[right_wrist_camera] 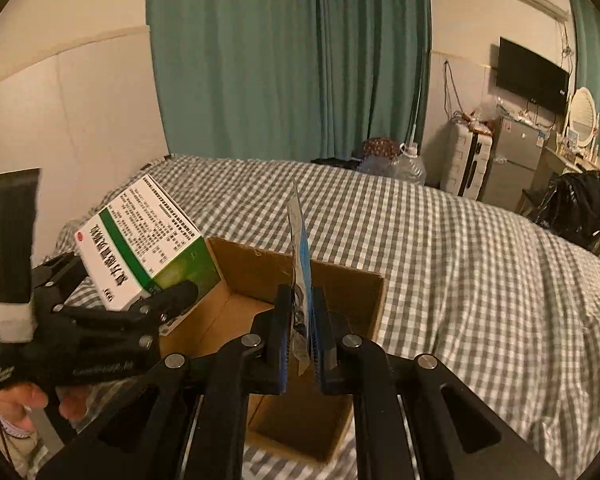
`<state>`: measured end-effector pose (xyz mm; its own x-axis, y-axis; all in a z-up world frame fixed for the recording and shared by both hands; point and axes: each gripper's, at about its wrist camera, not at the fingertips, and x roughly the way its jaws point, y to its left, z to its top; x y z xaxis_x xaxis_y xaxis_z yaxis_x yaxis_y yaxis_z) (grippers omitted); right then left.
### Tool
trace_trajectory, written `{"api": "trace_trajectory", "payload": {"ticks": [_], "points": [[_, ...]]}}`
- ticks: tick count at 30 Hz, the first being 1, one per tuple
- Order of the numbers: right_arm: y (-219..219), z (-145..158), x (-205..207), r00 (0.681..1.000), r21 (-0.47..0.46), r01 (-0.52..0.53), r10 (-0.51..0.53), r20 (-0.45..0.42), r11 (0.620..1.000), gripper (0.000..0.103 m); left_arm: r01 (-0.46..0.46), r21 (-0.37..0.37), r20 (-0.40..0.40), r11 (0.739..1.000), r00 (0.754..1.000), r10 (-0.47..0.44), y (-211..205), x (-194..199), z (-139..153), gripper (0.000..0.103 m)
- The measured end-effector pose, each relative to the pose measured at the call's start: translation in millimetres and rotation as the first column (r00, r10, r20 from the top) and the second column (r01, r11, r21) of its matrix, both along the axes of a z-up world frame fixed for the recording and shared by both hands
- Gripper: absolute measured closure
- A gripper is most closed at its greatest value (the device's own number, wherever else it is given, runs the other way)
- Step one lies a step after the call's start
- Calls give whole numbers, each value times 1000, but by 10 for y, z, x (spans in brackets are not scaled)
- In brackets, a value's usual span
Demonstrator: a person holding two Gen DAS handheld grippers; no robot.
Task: Organize objects
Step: 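Carry both items over the cardboard box and open both grippers to drop them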
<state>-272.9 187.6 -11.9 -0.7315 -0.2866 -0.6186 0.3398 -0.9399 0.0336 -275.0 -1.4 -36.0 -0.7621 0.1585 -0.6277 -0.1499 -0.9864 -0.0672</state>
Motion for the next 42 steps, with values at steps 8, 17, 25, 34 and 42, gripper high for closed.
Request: {"api": "trace_trajectory", "payload": {"ticks": [8,17,25,34,42], "points": [[22,-563,-415,997,22,-3,1,81,1000,94,27,-66,32,997,999,-25,184,-266,-258,8],[67,-707,-451,994,4,-6,6,105,1000,94,63,-187,13,980,998,-61,384,-314,-366,7],[126,-494,-283,994,-21,36,-34,103,999,74,68,-129,46,989,997,-62,380,-221,-335,0],[317,-22,-26,994,-27,112,-112,7,993,32,-1,-75,22,997,1000,3,241,-17,58,0],[474,568,514,985,-20,131,-132,-107,991,27,-33,-72,-71,997,997,28,217,446,630,0]]}}
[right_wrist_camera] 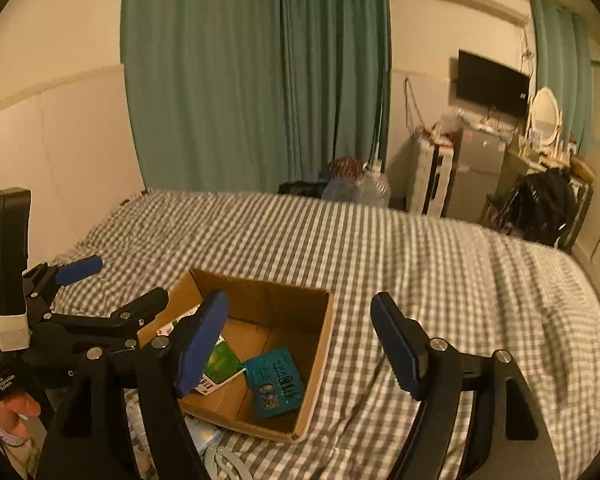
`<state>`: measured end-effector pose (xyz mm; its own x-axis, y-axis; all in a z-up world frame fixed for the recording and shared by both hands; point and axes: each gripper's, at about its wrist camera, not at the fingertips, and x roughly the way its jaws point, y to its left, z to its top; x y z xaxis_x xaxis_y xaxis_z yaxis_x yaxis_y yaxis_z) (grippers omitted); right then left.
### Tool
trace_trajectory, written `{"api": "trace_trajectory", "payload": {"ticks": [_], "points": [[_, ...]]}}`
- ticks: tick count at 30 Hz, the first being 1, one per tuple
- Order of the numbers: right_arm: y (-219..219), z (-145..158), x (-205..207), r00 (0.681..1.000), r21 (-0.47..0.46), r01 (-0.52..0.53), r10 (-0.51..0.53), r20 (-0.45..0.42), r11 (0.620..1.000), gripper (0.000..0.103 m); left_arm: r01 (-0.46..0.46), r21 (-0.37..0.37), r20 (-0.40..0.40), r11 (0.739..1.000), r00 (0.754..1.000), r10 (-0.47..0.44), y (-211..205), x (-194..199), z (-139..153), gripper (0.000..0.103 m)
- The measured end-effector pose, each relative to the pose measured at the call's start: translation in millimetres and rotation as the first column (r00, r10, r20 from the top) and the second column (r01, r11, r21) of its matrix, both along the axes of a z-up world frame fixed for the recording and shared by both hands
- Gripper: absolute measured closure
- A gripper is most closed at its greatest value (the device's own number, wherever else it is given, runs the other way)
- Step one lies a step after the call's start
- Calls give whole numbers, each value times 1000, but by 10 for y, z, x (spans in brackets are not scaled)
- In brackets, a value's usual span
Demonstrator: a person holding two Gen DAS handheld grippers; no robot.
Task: Organize objects
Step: 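Carry both items over the cardboard box and open both grippers to drop them, then move both grippers back toward the tape roll and swab jar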
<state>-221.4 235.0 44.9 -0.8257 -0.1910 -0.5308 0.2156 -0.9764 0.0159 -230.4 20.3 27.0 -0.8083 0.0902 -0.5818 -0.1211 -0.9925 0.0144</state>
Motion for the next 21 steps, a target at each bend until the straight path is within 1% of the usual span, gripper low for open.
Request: {"api": "trace_trajectory", "payload": {"ticks": [5,9,13,16,18,21], "points": [[1,320,428,998,15,4,-3,-61,1000,22,1,8,-39,1000,999,0,-2,407,195,0],[-6,420,764,996,28,9,-7,-86,1000,17,-4,14,-43,1000,999,4,-34,688,276,0],[-40,434,1033,996,43,23,-19,-90,999,15,-10,9,-44,1000,999,10,-98,939,290,0],[-73,385,1233,996,51,25,-20,-88,998,11,-19,-12,-55,1000,998,18,-145,1112,273,0],[-127,331,1320,996,62,24,-19,-86,998,11,-26,-16,-55,1000,998,25,-190,1244,222,0],[-189,215,1449,997,81,16,-11,-72,997,11,-43,-6,-35,999,998,43,-280,1383,110,0]]}}
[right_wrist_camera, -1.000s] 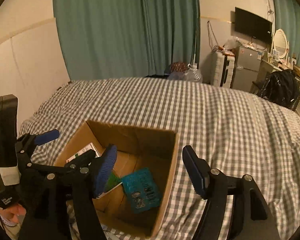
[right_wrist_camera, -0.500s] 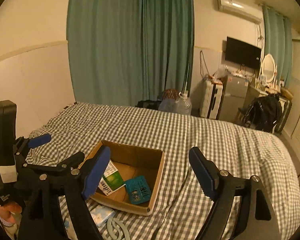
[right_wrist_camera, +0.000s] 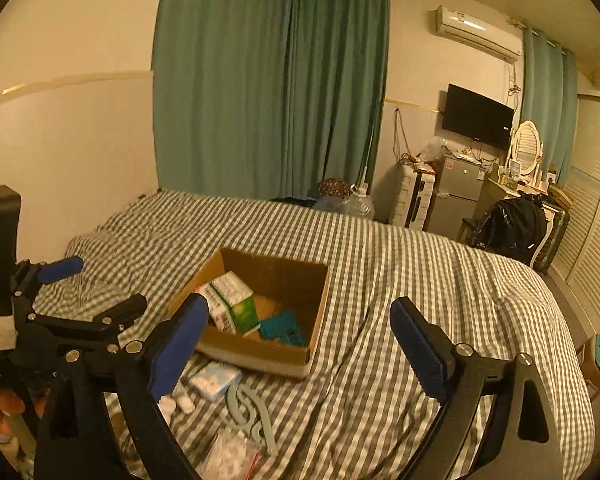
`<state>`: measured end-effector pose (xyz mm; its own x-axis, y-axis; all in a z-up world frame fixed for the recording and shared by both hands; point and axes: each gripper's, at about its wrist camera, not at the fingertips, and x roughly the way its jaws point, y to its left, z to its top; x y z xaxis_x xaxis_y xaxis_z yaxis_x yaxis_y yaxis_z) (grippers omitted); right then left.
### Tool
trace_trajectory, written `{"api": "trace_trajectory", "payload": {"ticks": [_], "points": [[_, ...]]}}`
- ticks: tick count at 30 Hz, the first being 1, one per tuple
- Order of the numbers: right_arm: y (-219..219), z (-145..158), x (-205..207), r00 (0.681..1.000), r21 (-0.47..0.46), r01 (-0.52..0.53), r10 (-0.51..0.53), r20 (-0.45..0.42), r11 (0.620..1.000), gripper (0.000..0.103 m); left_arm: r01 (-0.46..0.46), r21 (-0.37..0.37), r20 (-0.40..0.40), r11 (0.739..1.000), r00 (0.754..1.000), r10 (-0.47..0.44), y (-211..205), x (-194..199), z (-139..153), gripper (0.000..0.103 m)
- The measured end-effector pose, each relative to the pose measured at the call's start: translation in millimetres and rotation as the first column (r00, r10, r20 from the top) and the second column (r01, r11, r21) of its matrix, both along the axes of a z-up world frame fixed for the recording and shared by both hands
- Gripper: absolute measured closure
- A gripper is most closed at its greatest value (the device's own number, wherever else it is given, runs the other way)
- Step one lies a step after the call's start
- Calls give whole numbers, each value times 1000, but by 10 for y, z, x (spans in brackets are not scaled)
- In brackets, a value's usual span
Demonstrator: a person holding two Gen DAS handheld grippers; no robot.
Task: Organize objects
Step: 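Move both grippers back toward the tape roll and swab jar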
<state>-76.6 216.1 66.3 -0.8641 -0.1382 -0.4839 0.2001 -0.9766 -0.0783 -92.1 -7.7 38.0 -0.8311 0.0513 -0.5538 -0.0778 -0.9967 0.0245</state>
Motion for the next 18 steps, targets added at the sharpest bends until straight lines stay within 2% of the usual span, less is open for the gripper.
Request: {"api": "trace_trajectory", "payload": {"ticks": [6,9,18], "points": [[-93,-397,127,998,19,-4,3,68,1000,10,-53,11,55,999,997,52,-183,205,-372,0],[-155,-658,117,993,29,-13,10,120,999,10,-65,-22,80,998,995,66,-189,303,-621,0],[-303,-1407,98,957,41,-48,34,288,998,11,-42,-31,248,999,968,49,-192,516,-1388,0]]}}
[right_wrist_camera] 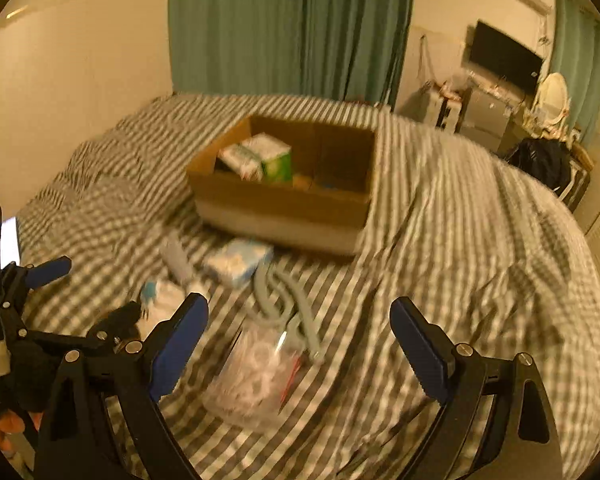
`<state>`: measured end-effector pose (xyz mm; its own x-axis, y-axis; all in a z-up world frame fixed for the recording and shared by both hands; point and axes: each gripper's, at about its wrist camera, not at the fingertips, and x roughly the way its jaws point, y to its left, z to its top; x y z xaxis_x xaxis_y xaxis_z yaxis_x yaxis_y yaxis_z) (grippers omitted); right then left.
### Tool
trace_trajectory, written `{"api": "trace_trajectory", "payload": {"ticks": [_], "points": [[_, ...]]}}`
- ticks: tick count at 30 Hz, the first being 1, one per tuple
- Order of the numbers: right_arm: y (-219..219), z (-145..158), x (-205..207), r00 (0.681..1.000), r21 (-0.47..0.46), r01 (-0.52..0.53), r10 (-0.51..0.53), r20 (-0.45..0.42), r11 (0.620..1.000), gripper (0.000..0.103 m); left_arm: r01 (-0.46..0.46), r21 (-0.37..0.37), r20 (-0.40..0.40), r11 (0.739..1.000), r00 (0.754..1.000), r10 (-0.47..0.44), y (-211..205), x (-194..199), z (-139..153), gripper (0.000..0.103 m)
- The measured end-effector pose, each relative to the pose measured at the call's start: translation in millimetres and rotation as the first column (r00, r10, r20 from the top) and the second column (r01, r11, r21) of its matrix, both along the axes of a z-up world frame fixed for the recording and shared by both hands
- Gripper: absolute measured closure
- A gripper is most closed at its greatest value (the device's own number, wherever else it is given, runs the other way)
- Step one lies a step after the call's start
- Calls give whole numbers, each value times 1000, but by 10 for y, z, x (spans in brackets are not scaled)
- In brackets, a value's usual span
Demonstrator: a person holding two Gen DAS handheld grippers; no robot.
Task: Organize objects
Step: 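Move both grippers back toward the tape roll and swab jar, then grasp the tape roll with the left gripper while the right grasps the clear swab jar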
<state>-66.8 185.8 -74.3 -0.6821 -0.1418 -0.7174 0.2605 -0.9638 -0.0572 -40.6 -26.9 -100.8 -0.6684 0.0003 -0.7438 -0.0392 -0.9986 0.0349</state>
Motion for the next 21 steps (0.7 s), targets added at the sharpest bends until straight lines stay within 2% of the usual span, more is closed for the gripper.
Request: {"api": "trace_trajectory", "payload": {"ticks": [6,12,15,21], "points": [[-52,-329,-21,996,-6,-2,3,91,1000,11,26,0,69,1000,997,-26,-15,181,-281,0],[-116,-564,-70,987,-1,-3,3,159,1000,11,21,22,97,1000,995,-23,-65,185,-393,0],[-128,-672,-87,982,-5,-1,2,188,1000,11,38,11,100,999,994,-39,-30,187,-430,0],[-175,-836,-127,973,-1,-9,9,231,1000,20,60,-43,118,997,992,-55,62,143,-589,0]]}}
